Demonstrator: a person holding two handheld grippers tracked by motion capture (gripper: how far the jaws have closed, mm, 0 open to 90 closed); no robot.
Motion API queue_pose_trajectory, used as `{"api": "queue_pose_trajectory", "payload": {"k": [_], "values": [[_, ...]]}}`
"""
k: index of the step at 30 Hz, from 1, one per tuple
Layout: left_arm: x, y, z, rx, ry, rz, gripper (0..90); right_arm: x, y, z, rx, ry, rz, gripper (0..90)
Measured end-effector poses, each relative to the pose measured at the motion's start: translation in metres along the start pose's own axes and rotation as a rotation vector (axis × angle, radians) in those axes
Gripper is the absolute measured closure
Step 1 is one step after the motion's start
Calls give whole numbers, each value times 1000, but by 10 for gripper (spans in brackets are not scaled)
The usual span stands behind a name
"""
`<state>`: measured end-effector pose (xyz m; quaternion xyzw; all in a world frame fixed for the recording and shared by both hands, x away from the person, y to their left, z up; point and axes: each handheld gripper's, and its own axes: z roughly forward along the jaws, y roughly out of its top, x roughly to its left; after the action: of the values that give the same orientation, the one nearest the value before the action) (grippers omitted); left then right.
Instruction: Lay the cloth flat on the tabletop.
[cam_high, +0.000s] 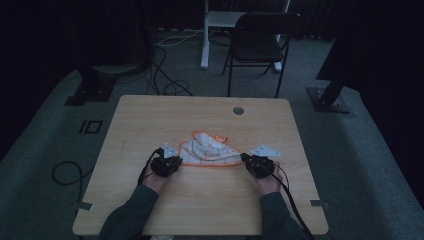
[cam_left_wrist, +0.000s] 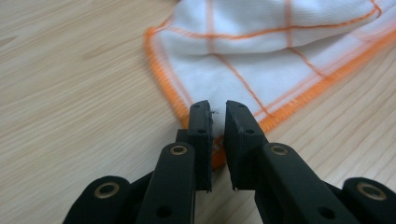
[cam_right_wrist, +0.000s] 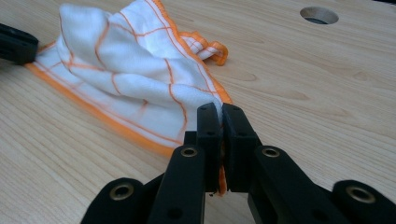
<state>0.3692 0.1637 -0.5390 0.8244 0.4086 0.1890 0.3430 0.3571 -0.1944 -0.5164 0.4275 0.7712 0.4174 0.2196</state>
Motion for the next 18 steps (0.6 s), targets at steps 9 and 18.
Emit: {"api": "queue_pose_trajectory", "payload": {"k": [9, 18], "values": [[-1, -12, -14, 7, 20, -9, 818, 11, 1, 0, 48, 28, -77, 756], [-4, -17, -19, 9, 17, -15, 797, 10, -2, 7, 62, 26, -58, 753]]}}
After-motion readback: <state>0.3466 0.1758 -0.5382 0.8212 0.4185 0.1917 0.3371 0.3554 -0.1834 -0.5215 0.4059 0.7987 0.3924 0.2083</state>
